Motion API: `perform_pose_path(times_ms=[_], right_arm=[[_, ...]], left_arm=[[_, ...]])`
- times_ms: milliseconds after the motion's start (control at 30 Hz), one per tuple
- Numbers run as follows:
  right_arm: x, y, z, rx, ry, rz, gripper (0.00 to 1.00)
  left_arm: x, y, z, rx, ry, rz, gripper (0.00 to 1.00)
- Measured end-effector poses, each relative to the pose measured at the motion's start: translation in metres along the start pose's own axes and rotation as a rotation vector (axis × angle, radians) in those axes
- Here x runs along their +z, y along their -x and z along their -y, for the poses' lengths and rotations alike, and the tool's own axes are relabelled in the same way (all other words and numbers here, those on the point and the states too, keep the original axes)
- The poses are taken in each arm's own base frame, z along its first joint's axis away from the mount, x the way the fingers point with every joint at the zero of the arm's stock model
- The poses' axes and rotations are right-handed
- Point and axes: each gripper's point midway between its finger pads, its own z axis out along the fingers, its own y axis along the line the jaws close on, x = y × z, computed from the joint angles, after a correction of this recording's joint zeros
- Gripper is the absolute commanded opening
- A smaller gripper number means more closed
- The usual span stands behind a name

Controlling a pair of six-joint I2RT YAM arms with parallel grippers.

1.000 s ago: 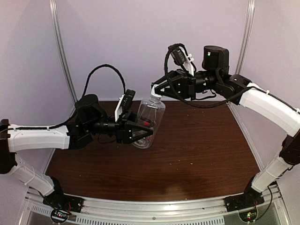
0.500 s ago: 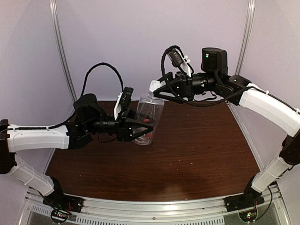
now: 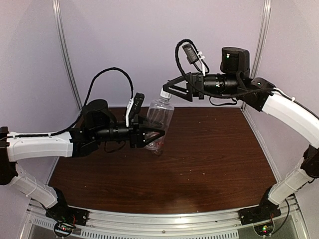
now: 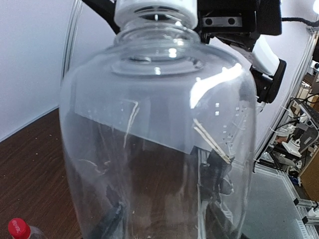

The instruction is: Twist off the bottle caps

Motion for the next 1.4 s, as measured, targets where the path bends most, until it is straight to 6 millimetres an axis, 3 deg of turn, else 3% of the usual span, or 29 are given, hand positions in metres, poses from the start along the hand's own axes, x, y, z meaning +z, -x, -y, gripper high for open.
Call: perform_pose_path(times_ms=[300,633,1133,1400], right_arm=[[0.013,0.005,0.018,0.115,-0.205,0.04,0.91],[0.017,-0.006,0.036,0.177,-0.296,0.025,0.65],[0.019,-0.014,0.039,0.204,-0.3,0.014,0.48],[0.02,-0.016,0.04,0.209,-0.299,0.011,0.3]], left_arm=[[0.0,-0.004,-0.013,-0.005,0.07,-0.015,0.47],[-0.001,-0.007,-0.021,-0.004,0.116,-0.022,0.47],[-0.001,-0.006,-0.024,-0.001,0.133,-0.018,0.47],[-0.002,-0.006,-0.024,0.0,0.134,-0.017,0.47]])
